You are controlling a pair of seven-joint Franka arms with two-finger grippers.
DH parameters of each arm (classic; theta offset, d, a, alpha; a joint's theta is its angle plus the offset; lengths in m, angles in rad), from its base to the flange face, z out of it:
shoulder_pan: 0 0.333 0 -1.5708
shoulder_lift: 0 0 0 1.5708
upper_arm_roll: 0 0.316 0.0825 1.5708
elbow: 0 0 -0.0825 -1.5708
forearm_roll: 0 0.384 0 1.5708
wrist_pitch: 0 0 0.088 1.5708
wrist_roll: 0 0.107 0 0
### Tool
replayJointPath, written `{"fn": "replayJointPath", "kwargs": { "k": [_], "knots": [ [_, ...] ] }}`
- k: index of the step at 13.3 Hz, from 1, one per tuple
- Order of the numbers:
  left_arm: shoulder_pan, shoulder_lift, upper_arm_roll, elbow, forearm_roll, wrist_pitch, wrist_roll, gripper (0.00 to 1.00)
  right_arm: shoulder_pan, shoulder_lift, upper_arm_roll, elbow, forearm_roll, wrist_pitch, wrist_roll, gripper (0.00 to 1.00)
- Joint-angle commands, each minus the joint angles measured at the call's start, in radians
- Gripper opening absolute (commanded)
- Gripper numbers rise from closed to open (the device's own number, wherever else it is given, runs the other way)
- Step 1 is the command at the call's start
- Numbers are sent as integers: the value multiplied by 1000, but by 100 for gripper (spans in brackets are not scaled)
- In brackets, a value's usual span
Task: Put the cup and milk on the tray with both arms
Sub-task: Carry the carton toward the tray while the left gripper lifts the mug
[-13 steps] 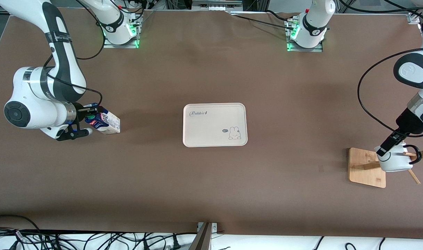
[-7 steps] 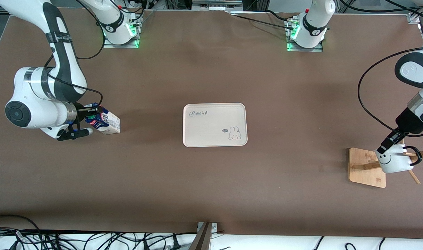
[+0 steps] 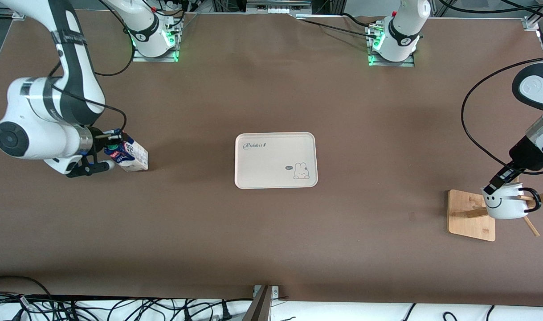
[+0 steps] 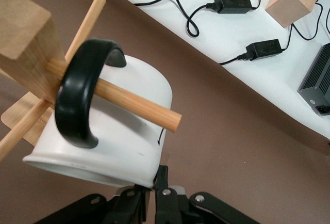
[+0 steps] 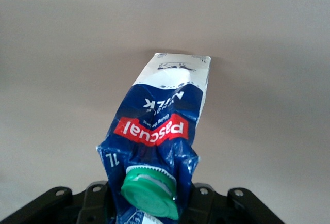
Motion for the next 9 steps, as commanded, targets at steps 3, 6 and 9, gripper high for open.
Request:
{"fn": "replayJointPath", "kwargs": {
  "k": [3, 6, 9],
  "knots": [
    [5, -8, 0, 68, -19, -135, 29, 0, 8, -167, 205, -11, 9, -92, 348, 39],
    [5, -2, 2, 170, -19, -329, 29, 0, 8, -156, 395, 1, 12, 20, 615, 39],
    [3, -2, 0, 244, 40, -459, 32, 0, 8, -133, 477, 1, 157, 158, 671, 39]
  ]
}}
